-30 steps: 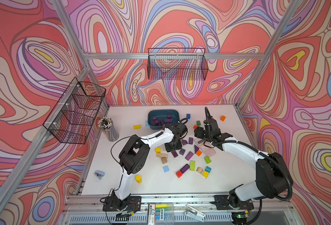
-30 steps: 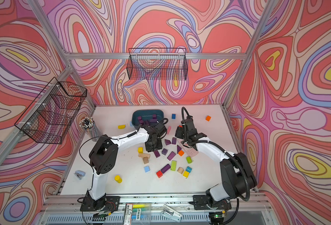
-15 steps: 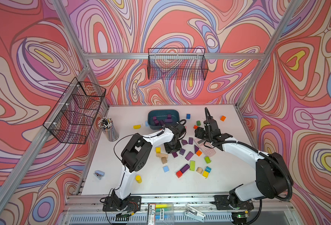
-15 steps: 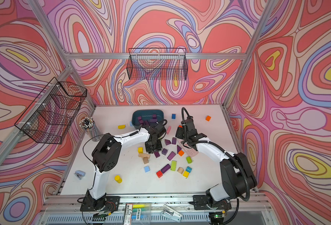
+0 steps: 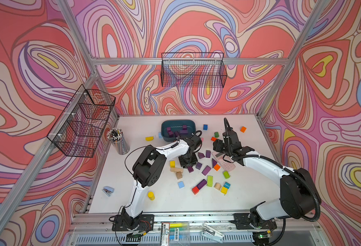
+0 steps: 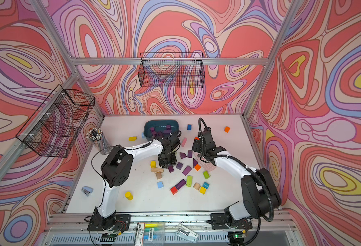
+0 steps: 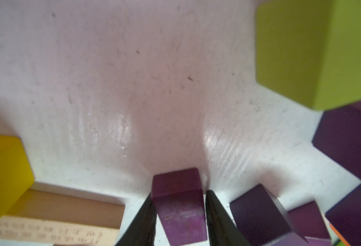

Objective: Pick purple bricks into the storage bin
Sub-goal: Pick up the building block from the center of the board.

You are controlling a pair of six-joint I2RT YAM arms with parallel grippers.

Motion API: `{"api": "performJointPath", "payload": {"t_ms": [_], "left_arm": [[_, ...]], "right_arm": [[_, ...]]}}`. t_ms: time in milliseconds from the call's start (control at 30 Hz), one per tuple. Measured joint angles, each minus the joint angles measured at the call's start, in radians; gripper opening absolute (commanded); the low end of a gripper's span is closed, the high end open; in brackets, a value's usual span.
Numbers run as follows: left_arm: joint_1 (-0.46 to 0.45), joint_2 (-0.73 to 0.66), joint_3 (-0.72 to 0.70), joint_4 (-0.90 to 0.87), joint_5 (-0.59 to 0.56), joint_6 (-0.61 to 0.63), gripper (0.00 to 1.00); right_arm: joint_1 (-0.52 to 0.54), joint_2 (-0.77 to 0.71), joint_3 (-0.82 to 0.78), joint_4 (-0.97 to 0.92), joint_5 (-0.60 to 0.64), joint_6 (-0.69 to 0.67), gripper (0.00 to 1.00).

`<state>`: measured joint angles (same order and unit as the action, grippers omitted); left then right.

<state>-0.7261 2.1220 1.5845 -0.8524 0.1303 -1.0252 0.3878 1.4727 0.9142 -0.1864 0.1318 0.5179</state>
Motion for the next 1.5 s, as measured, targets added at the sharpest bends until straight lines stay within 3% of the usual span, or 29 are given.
{"api": "performJointPath", "payload": {"t_ms": [633, 1500], "left_arm": [[0.008, -0.001, 0.0, 0.01, -0.008, 0.049, 0.36], [0.014, -0.045, 0.006, -0.045, -0.241, 0.214, 0.36]], "right_arm": [[0.0, 0.0, 0.001, 0.0, 0.003, 0.0, 0.69], [0.0, 0.0, 0.004, -0.001, 0.003, 0.011, 0.69]]}}
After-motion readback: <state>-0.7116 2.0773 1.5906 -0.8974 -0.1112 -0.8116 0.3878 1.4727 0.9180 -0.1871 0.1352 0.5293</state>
